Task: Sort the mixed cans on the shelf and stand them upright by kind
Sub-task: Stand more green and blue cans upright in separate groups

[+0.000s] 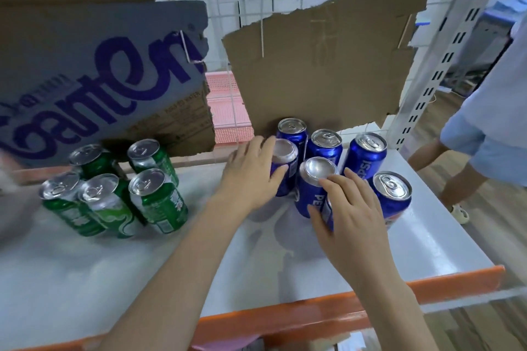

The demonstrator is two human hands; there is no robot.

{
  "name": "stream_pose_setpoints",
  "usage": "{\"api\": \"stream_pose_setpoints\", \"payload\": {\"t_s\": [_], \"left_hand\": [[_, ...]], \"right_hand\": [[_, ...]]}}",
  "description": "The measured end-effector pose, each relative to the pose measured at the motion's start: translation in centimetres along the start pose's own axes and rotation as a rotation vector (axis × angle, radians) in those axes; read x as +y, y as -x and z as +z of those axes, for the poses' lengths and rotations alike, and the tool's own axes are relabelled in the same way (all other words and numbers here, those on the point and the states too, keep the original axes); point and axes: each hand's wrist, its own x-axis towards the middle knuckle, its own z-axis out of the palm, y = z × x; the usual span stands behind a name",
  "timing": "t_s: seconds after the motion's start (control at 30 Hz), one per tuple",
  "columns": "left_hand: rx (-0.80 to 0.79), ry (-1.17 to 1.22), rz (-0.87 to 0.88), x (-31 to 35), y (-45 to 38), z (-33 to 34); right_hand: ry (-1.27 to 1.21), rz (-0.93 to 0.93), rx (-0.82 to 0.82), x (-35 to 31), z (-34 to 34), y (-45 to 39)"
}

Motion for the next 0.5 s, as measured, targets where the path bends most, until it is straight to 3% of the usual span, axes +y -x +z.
{"api": "stream_pose_setpoints", "payload": {"t_s": [0.13,0.33,0.5], "left_hand": [[0.213,-0.054,0.055,-2.0,7.3,-1.2],[0.049,-0.035,-0.126,-8.4,21.4,-0.1],[0.082,-0.061,-0.253,-17.5,33.4,-2.1]], "right_hand": [[-0.011,-0.043,0.047,-2.9,0.7,1.4],[-0.076,-0.047,-0.082,-10.8,3.3,6.5],[-0.086,-0.145,-0.214,-22.2,5.2,12.4]]}}
